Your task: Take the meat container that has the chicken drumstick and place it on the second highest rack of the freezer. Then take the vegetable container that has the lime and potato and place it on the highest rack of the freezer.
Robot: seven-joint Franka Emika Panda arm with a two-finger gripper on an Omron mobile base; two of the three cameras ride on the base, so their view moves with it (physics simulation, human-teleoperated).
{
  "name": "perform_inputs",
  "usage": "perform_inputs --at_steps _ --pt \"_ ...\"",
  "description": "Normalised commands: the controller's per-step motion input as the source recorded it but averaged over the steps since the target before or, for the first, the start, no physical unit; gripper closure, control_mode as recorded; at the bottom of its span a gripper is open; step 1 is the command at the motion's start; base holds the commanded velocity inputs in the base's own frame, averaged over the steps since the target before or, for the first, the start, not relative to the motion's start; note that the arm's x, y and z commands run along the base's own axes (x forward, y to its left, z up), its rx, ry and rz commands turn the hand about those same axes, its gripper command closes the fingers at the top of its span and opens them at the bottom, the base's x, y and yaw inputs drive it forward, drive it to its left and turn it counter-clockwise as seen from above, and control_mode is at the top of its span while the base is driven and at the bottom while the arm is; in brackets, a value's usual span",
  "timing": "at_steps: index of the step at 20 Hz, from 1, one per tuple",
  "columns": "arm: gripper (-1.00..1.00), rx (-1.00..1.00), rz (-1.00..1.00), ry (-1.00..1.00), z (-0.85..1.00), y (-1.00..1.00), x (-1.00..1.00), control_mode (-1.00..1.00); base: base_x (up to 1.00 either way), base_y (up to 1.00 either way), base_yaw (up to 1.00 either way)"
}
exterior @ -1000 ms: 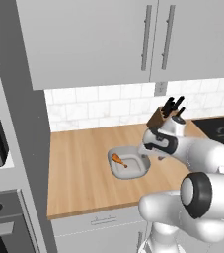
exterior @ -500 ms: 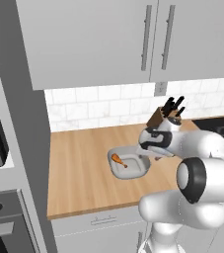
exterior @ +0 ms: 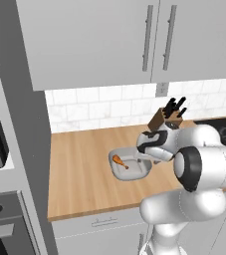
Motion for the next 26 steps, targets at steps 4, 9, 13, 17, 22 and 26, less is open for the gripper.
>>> perform_inputs --at_steps 4,9,13,17,22,26 --pt "-1.0 0.0 0.0 0.0 -0.12 0.0 0.05 -1.0 0.0 0.0 0.0" --pt "-1.0 0.0 0.01 0.0 -0.09 0.0 0.01 -1.0 0.0 0.0 0.0" --pt "-1.0 0.0 0.0 0.0 -0.03 0.07 0.0 -1.0 0.0 0.0 0.0" --pt "-1.0 0.0 0.0 -0.02 0.0 0.17 -0.06 -1.0 0.0 0.0 0.0" --pt "-1.0 0.0 0.0 -0.01 -0.02 0.17 -0.08 -1.0 0.0 0.0 0.0" --pt "1.0 0.0 0.0 0.0 -0.04 0.0 0.0 -1.0 0.0 0.0 0.0"
